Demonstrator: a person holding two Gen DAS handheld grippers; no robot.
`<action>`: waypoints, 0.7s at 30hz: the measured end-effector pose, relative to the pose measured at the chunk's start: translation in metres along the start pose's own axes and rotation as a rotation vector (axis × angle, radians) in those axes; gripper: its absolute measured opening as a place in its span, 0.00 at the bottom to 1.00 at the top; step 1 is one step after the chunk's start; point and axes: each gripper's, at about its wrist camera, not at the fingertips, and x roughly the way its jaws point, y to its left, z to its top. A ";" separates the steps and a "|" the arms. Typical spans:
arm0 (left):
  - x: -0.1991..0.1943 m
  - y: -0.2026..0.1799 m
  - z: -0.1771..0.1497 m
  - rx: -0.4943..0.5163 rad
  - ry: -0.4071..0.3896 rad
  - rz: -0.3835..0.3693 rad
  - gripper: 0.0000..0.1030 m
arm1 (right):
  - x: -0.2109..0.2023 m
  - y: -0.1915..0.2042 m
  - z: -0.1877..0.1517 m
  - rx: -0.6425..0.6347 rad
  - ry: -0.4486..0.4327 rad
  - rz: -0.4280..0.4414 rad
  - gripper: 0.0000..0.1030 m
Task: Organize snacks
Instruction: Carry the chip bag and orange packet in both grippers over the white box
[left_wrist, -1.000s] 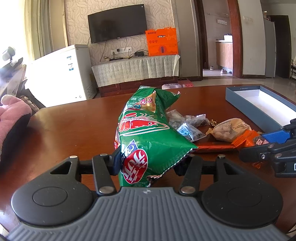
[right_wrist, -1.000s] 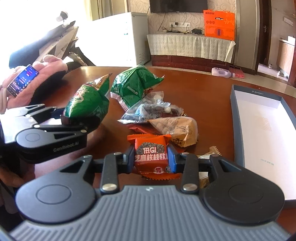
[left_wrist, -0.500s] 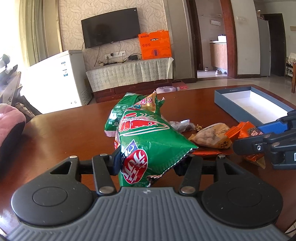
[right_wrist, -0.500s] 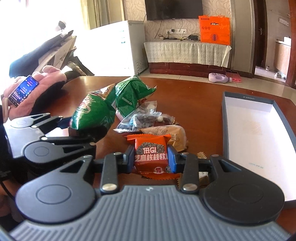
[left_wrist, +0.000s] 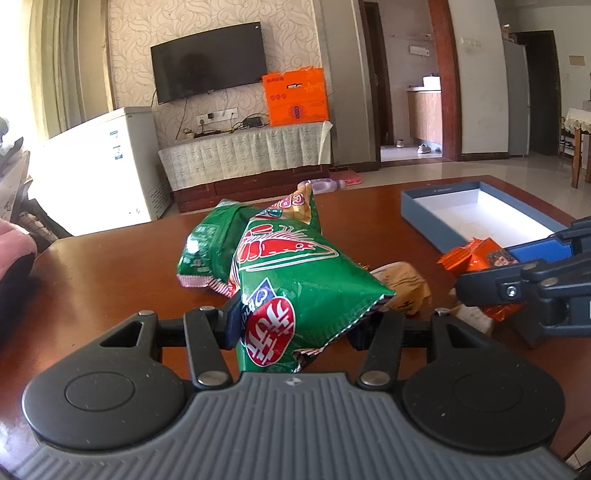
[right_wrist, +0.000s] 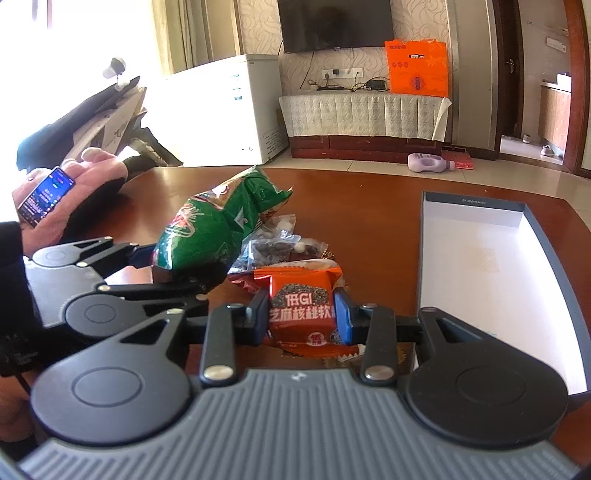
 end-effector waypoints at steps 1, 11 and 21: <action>-0.001 -0.003 0.001 0.003 -0.004 -0.005 0.57 | -0.002 -0.001 0.000 0.001 -0.004 -0.001 0.38; -0.002 -0.027 0.008 0.015 -0.015 -0.024 0.57 | -0.012 -0.011 0.000 0.017 -0.025 -0.015 0.38; -0.003 -0.047 0.017 0.023 -0.025 -0.063 0.57 | -0.020 -0.018 -0.001 0.033 -0.044 -0.031 0.38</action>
